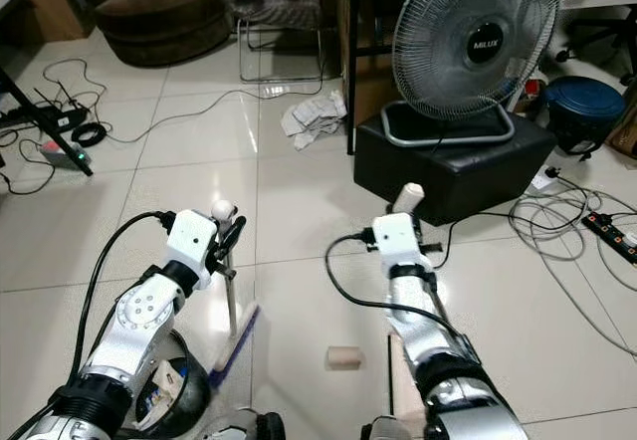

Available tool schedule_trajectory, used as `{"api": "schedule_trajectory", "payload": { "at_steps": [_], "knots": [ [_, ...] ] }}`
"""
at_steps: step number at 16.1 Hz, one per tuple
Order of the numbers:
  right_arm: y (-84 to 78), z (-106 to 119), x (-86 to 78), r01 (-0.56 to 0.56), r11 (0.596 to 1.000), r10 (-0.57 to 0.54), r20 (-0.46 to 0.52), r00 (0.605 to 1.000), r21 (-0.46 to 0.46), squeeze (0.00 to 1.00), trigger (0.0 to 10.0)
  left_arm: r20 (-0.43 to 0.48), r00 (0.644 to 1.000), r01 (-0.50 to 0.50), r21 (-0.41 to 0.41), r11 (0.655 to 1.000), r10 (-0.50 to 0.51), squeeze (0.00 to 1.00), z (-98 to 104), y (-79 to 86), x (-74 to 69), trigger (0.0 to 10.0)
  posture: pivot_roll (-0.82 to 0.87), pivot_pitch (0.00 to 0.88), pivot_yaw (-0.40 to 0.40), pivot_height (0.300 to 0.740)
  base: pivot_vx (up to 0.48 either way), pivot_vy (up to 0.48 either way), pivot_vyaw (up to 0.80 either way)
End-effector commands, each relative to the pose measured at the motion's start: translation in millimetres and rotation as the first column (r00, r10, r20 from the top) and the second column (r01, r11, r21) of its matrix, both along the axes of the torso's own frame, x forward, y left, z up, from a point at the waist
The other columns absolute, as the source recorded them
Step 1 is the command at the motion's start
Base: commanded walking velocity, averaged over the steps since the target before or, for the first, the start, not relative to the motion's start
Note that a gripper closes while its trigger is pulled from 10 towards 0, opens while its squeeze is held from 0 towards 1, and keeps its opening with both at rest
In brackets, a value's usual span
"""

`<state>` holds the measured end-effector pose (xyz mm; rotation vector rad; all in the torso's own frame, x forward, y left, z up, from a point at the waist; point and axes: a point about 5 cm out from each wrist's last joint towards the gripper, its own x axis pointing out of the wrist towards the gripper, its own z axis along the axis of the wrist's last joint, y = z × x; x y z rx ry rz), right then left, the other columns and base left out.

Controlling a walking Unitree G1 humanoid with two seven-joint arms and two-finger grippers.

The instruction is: Sweep floor

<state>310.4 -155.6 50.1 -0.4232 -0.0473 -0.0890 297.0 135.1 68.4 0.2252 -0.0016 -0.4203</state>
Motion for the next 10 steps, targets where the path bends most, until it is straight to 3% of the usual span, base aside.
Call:
{"api": "schedule_trajectory", "payload": {
  "at_steps": [1, 5, 10],
  "knots": [
    [8.3, 7.0, 3.8, -0.024, 1.0, 0.024, 0.045, 0.999, 0.002, 0.0, 10.0, 0.021, 1.0, -0.021, -0.012, 1.0, 0.021, 0.0, 6.8, 3.0, 3.0, 10.0, 0.08, 0.138, 0.109, 0.74, 0.0, 0.0, 0.0],
    [19.7, 13.1, 6.3, -0.037, 0.997, 0.031, 0.09, 0.995, 0.072, 0.0, 10.0, -0.017, 0.999, -0.032, -0.07, 0.997, 0.031, 0.0, 4.1, -0.2, 2.4, 10.0, 0.08, 0.136, 0.108, 0.74, 0.0, 0.0, 0.0],
    [28.6, 6.2, 2.8, -0.062, 0.994, 0.058, 0.058, 0.997, 0.084, 0.0, 10.0, -0.064, 0.997, -0.041, -0.138, 0.99, 0.032, 0.0, 2.6, -7.6, 3.0, 10.0, 0.08, 0.138, 0.108, 0.74, 0.0, 0.0, 0.0]
  ]
}}
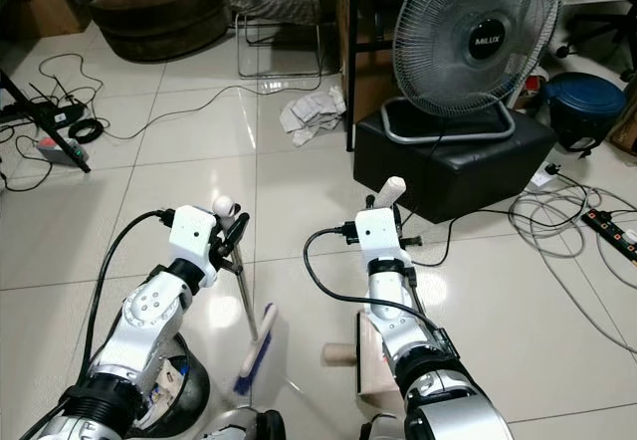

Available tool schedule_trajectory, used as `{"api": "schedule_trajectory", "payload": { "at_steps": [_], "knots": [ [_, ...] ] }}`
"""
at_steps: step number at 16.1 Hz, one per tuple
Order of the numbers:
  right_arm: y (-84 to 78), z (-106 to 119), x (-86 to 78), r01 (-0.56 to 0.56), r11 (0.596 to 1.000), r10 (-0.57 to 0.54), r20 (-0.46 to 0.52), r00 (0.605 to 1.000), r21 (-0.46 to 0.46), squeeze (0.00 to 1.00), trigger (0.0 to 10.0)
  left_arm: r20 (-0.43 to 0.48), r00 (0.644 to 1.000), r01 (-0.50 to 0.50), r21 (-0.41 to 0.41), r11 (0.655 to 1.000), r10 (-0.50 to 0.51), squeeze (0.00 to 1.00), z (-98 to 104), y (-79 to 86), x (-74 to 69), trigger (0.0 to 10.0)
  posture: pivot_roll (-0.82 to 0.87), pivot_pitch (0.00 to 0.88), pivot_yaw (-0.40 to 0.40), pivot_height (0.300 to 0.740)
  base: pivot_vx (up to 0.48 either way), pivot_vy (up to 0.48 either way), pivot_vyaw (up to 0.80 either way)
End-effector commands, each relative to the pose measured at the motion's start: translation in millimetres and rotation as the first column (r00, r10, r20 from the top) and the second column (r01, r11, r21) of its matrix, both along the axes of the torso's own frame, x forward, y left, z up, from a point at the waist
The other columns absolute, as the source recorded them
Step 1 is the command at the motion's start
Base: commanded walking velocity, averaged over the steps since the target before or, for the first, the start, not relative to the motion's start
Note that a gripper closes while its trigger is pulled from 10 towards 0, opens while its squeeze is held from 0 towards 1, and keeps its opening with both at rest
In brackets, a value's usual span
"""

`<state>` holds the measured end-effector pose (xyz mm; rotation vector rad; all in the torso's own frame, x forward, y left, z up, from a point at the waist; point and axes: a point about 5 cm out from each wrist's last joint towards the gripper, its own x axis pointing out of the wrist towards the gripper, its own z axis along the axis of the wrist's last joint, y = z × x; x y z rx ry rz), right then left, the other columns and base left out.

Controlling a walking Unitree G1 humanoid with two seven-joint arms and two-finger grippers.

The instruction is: Sweep floor

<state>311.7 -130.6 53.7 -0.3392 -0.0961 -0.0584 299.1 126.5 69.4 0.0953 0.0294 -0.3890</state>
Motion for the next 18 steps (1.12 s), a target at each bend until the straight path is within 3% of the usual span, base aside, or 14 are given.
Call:
{"api": "schedule_trajectory", "payload": {
  "at_steps": [1, 5, 8, 10, 16, 18],
  "knots": [
    [5.1, 1.2, 1.1, -0.015, 0.999, 0.015, 0.001, 1.0, 0.031, 0.0, 10.0, -0.03, 1.0, -0.013, -0.058, 0.998, 0.011, 0.0, 0.7, -1.5, 1.6, 10.0, 0.08, 0.137, 0.111, 0.74, 0.0, 0.0, 0.0],
    [3.9, -0.6, 1.5, 0.024, 0.995, -0.022, -0.023, 0.999, 0.098, 0.0, 10.0, -0.088, 0.995, -0.054, -0.174, 0.983, 0.039, 0.0, 0.7, -6.5, 4.7, 10.0, 0.07, 0.131, 0.111, 0.74, 0.0, 0.0, 0.0],
    [-0.6, -2.0, 1.7, 0.044, 0.994, -0.04, -0.035, 0.999, 0.104, 0.0, 10.0, -0.119, 0.993, -0.034, -0.226, 0.974, 0.007, 0.0, 0.8, -12.3, 3.9, 10.0, 0.07, 0.123, 0.108, 0.74, 0.0, 0.0, 0.0],
    [-4.6, -2.1, 2.2, 0.063, 0.991, -0.059, -0.04, 0.997, 0.119, 0.0, 10.0, -0.143, 0.99, -0.032, -0.316, 0.948, -0.014, 0.0, 4.5, -15.7, 4.2, 10.0, 0.07, 0.116, 0.106, 0.74, 0.0, 0.0, 0.0],
    [-14.0, 0.7, 4.2, 0.082, 0.987, -0.078, -0.033, 0.996, 0.142, 0.0, 10.0, -0.117, 0.99, 0.024, -0.374, 0.927, -0.073, 0.0, 14.7, -21.5, 7.3, 10.0, 0.06, 0.092, 0.103, 0.74, 0.0, 0.0, 0.0],
    [-15.2, 1.6, 4.8, 0.078, 0.987, -0.074, -0.029, 0.997, 0.142, 0.0, 10.0, -0.043, 0.995, 0.071, -0.352, 0.933, -0.092, 0.0, 25.6, -20.0, 9.1, 10.0, 0.06, 0.094, 0.101, 0.74, 0.0, 0.0, 0.0]
  ]
}}
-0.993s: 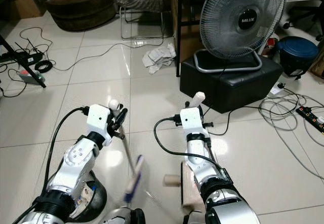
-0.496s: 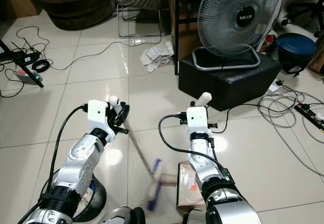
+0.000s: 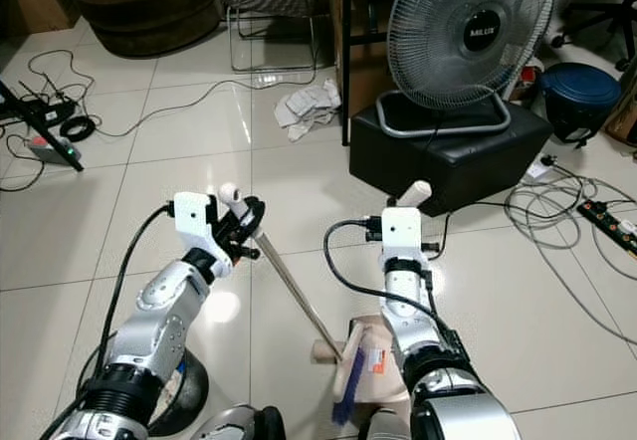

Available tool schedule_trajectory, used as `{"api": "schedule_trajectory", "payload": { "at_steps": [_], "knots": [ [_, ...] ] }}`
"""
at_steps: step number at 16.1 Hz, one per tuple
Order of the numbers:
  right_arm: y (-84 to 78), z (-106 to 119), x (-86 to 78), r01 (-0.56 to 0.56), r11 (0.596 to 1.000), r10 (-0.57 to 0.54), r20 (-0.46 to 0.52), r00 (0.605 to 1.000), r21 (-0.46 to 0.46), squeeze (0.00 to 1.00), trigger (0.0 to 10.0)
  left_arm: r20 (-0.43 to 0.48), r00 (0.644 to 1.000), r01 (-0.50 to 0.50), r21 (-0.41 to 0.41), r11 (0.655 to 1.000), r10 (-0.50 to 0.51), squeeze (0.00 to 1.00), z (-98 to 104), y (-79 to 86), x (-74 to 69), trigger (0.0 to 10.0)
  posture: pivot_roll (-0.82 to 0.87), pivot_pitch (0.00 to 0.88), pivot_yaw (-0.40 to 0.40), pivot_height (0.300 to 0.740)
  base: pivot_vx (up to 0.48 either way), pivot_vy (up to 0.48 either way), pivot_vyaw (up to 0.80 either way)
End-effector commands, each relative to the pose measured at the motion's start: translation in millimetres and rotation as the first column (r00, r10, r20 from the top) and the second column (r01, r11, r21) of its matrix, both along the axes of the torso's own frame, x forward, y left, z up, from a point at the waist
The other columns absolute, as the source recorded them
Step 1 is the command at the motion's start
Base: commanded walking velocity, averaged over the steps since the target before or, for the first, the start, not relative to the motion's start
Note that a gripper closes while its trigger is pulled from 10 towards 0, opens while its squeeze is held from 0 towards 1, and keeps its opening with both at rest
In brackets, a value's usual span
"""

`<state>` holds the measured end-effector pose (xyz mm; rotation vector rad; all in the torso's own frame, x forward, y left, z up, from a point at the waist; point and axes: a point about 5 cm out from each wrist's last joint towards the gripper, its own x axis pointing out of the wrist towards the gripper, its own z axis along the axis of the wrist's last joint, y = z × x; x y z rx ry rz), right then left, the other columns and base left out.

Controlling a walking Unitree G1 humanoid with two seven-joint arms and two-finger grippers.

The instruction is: Sweep floor

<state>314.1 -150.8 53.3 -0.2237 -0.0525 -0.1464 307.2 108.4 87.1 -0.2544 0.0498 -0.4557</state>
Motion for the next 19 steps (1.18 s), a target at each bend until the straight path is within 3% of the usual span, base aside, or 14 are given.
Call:
{"api": "schedule_trajectory", "payload": {
  "at_steps": [1, 6, 8, 9, 12, 16, 19],
  "knots": [
    [4.7, 1.5, 1.9, -0.017, 1.0, 0.017, 0.003, 1.0, 0.025, 0.0, 10.0, 0.106, 0.994, 0.0, -0.001, 1.0, 0.0, 0.0, 18.3, 4.4, 4.9, 10.0, 0.06, 0.096, 0.101, 0.74, 0.0, 0.0, 0.0],
    [5.0, -0.1, -2.3, -0.028, 0.998, 0.027, 0.02, 0.999, 0.054, 0.0, 10.0, 0.302, 0.944, -0.165, 0.084, 0.983, 0.133, 0.0, 54.8, 45.7, 23.1, 10.0, 0.07, 0.119, 0.099, 0.74, 0.0, 0.0, 0.0],
    [4.9, 3.9, -0.5, -0.024, 0.998, 0.022, 0.042, 0.999, 0.062, 0.0, 10.0, 0.265, 0.956, -0.191, 0.221, 0.956, 0.129, 0.0, 38.0, 54.7, 25.8, 10.0, 0.07, 0.129, 0.102, 0.74, 0.0, 0.0, 0.0],
    [5.1, 4.3, -0.2, -0.025, 0.998, 0.022, 0.044, 0.999, 0.062, 0.0, 10.0, 0.257, 0.96, -0.177, 0.239, 0.955, 0.114, 0.0, 33.9, 53.2, 24.5, 10.0, 0.07, 0.132, 0.102, 0.74, 0.0, 0.0, 0.0],
    [4.8, 6.1, 0.7, -0.02, 0.998, 0.017, 0.053, 0.998, 0.059, 0.0, 10.0, 0.15, 0.988, -0.03, 0.359, 0.933, -0.026, 0.0, -6.1, 27.5, 10.8, 10.0, 0.06, 0.145, 0.099, 0.74, 0.0, 0.0, 0.0],
    [4.1, 6.6, 0.6, -0.005, 0.998, 0.002, 0.059, 0.998, 0.056, 0.0, 10.0, 0.077, 0.986, 0.108, 0.386, 0.916, -0.148, 0.0, -30.4, 1.4, -1.6, 10.0, 0.05, 0.151, 0.104, 0.74, 0.0, 0.0, 0.0],
    [3.5, 6.6, 0.6, 0.0, 0.998, -0.003, 0.058, 0.998, 0.058, 0.0, 10.0, 0.063, 0.976, 0.174, 0.347, 0.922, -0.208, 0.0, -32.5, -5.4, -6.2, 10.0, 0.06, 0.152, 0.103, 0.74, 0.0, 0.0, 0.0]
  ]
}}
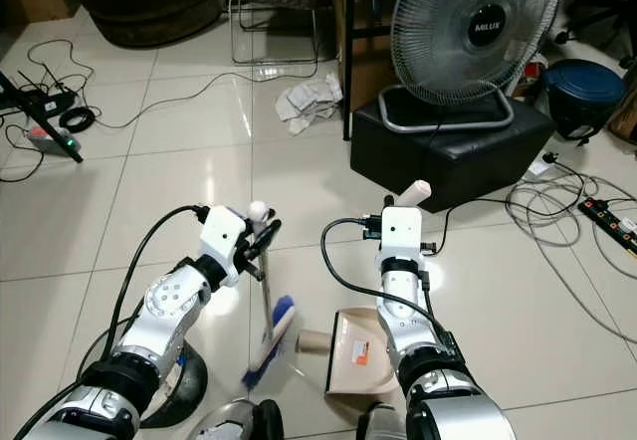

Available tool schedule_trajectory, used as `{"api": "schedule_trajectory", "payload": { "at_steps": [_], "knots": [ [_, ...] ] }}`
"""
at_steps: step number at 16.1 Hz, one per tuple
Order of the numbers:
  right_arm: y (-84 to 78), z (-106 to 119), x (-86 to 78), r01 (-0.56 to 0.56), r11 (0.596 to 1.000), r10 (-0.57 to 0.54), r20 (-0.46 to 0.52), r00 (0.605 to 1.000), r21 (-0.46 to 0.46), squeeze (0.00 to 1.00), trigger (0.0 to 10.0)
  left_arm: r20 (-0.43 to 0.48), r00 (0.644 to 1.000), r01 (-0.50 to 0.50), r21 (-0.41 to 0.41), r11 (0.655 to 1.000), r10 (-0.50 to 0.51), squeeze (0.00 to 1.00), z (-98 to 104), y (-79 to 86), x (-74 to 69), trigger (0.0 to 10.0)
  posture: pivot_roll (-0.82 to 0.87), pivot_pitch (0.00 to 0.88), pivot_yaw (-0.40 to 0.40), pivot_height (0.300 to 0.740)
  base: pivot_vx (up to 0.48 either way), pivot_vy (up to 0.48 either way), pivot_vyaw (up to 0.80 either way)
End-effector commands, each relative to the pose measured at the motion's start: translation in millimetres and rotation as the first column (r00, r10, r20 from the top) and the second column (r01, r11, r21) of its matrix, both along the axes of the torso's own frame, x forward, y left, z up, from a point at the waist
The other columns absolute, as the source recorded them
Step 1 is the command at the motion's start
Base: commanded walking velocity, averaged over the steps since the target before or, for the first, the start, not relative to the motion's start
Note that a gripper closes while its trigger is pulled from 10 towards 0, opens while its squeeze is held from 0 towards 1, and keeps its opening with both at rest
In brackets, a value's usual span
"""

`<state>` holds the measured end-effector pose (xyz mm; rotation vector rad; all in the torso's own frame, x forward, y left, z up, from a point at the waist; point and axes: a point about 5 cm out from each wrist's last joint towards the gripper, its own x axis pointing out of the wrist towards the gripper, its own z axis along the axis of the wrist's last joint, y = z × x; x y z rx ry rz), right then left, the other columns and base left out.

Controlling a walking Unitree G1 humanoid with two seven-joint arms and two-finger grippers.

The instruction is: Sweep floor

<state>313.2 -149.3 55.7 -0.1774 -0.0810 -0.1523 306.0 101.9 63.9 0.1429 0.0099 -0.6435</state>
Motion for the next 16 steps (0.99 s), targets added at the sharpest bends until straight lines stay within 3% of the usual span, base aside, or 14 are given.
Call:
{"api": "schedule_trajectory", "payload": {
  "at_steps": [1, 2, 5, 9, 13, 16],
  "knots": [
    [1.8, 4.0, 1.6, 0.002, 1.0, -0.002, 0.024, 1.0, 0.013, 0.0, 10.0, -0.063, 0.997, 0.046, -0.017, 0.999, -0.047, 0.0, -10.3, -0.7, -7.8, 10.0, 0.06, 0.152, 0.103, 0.74, 0.0, 0.0, 0.0],
    [0.9, 4.0, 2.0, 0.005, 1.0, -0.006, 0.02, 1.0, 0.014, 0.0, 10.0, -0.072, 0.989, 0.132, -0.003, 0.991, -0.132, 0.0, -11.7, -2.6, -13.1, 10.0, 0.06, 0.151, 0.102, 0.74, 0.0, 0.0, 0.0],
    [-0.8, 4.1, 2.5, 0.01, 1.0, -0.011, 0.018, 1.0, 0.015, 0.0, 10.0, -0.083, 0.971, 0.223, -0.039, 0.974, -0.225, 0.0, -9.2, -4.2, -18.1, 10.0, 0.06, 0.149, 0.102, 0.74, 0.0, 0.0, 0.0],
    [-3.0, 3.9, 2.3, 0.022, 1.0, -0.022, 0.017, 1.0, 0.022, 0.0, 10.0, -0.07, 0.99, 0.105, -0.195, 0.975, -0.12, 0.0, 5.8, -2.4, -4.7, 10.0, 0.06, 0.147, 0.103, 0.74, 0.0, 0.0, 0.0],
    [-5.9, 3.9, 2.5, 0.033, 0.999, -0.034, 0.014, 0.999, 0.031, 0.0, 10.0, -0.086, 0.996, 0.003, -0.35, 0.937, -0.035, 0.0, 21.0, 2.1, 7.8, 10.0, 0.06, 0.143, 0.103, 0.74, 0.0, 0.0, 0.0],
    [-7.4, 4.9, 3.1, 0.035, 0.999, -0.036, 0.018, 0.999, 0.035, 0.0, 10.0, -0.095, 0.995, -0.003, -0.387, 0.922, -0.037, 0.0, 26.1, 6.4, 10.4, 10.0, 0.06, 0.139, 0.102, 0.74, 0.0, 0.0, 0.0]
  ]
}}
